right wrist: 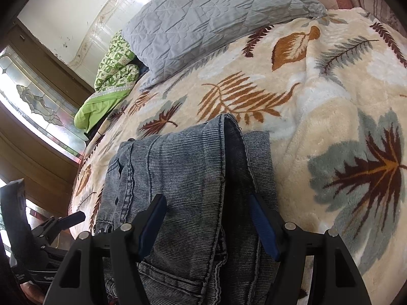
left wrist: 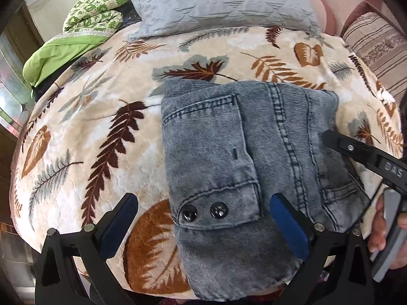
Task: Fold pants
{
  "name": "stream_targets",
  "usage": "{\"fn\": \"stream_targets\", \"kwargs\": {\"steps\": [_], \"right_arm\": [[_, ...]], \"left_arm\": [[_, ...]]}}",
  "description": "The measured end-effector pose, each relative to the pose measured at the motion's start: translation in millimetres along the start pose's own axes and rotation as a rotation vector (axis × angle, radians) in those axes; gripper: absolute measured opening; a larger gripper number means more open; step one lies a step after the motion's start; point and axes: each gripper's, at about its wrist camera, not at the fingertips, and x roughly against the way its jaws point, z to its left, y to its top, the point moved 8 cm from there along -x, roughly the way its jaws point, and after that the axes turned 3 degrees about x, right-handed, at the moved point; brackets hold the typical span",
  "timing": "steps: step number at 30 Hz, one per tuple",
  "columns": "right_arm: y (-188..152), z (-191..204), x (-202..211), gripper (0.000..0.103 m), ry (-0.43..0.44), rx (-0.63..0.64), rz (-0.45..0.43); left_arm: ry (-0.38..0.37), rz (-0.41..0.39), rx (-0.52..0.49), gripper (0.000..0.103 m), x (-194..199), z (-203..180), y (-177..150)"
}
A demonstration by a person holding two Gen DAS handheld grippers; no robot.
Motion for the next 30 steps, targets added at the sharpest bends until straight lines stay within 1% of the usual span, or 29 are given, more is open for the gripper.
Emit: {"fn": "stream_targets", "kwargs": {"steps": [4, 7, 9, 13, 17, 23, 27, 30], "right_arm": [[0, 0, 0, 0.071, 0.000, -0.001, 0.001], [0, 0, 0, 0.071, -0.004, 0.002, 0.001], [0, 1, 0, 0.071, -0.005, 0.004, 0.000], [-1, 1, 0, 0.071, -0.005, 0.002, 0.001], [-1, 1, 0, 0.071, -0.005, 0.005, 0.000], [-2, 2, 1, 0.071, -0.002, 0.000, 0.001], [-1, 2, 1, 0.071, -0.002, 0.000, 0.001], [-1, 2, 1, 0.071, -0.003, 0.000, 0.001]], "left_arm": [[-0.011, 0.038, -0.024, 0.103, -9, -6, -12], [-0.058, 0.061, -0.015, 0.103, -18, -14, -16], [-0.065, 0.073, -0.030, 0.103, -23, -18, -18], [-0.060, 0.062, -0.048, 0.103, -22, -21, -18], [-0.062, 0.053, -0.038, 0.103, -19, -19, -19], [-0.019, 0.013, -0.065, 0.103, -4, -18, -15], [-0.028, 0.026, -0.068, 0.103, -5, -16, -18], [-0.057, 0.045, -0.043, 0.103, -12, -15, -21]]}}
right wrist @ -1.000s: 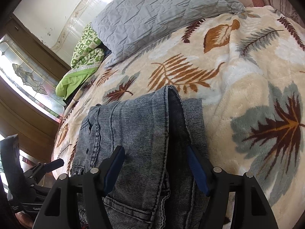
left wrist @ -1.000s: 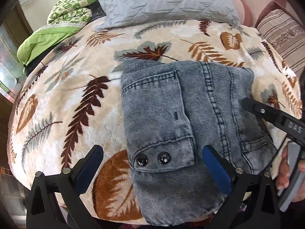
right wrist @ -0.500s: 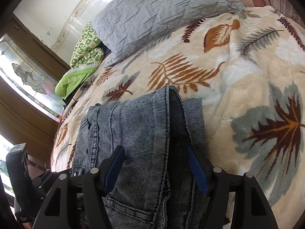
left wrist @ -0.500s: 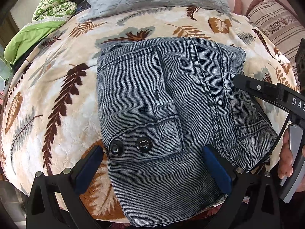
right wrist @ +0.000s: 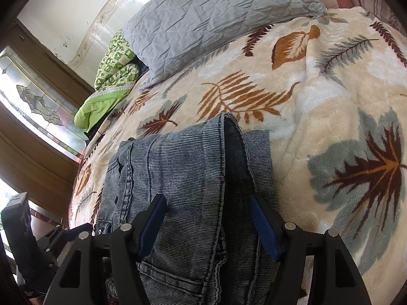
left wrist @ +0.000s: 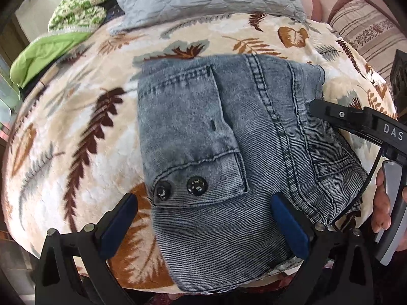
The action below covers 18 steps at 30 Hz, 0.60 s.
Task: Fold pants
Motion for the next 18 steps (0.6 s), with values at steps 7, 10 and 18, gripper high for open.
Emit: {"fn": "stream_targets", "kwargs": {"steps": [7, 10, 18], "right_arm": [[-0.1, -0.6, 0.0, 0.071, -0.003, 0.003, 0.000], [-0.5, -0.3, 0.2, 0.071, -0.003, 0.004, -0.001], [-0.6, -0.2, 1.1, 0.071, -0.001, 0.000, 0.000]], "left_arm": [[-0.009, 0.006, -0.008, 0.103, -5.5, -3.5, -0.3], [-0.013, 0.008, -0.004, 0.103, -6.1, -3.8, 0.4], [0.010, -0.006, -0.019, 0.103, -0.1, -3.9, 1.7]]}}
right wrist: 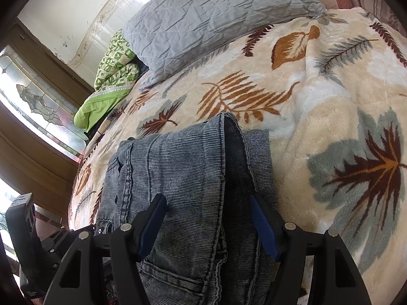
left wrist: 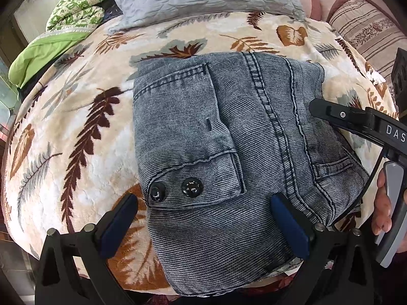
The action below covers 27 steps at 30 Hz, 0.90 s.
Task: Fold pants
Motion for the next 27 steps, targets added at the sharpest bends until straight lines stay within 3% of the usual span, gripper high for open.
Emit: {"fn": "stream_targets", "kwargs": {"steps": [27], "right_arm": [[-0.1, 0.8, 0.4, 0.071, -0.004, 0.003, 0.000]], "left_arm": [[-0.054, 0.031, 0.044, 0.103, -6.5, 1.9, -0.6]]}}
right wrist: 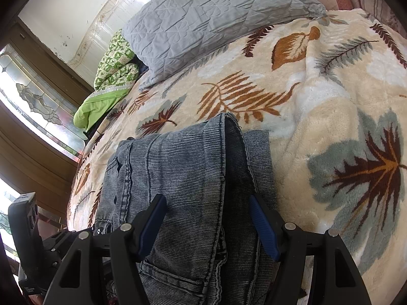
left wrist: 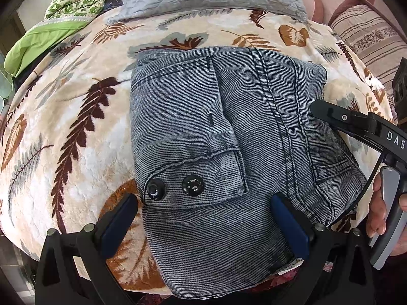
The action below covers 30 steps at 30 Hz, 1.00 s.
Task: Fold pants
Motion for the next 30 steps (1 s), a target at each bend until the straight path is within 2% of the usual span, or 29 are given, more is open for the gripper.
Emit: {"fn": "stream_targets", "kwargs": {"steps": [30], "right_arm": [[2.0, 1.0, -2.4, 0.073, -0.009, 0.023, -0.001]], "left_arm": [[-0.046, 0.013, 0.077, 0.103, -5.2, 7.2, -8.2]]}}
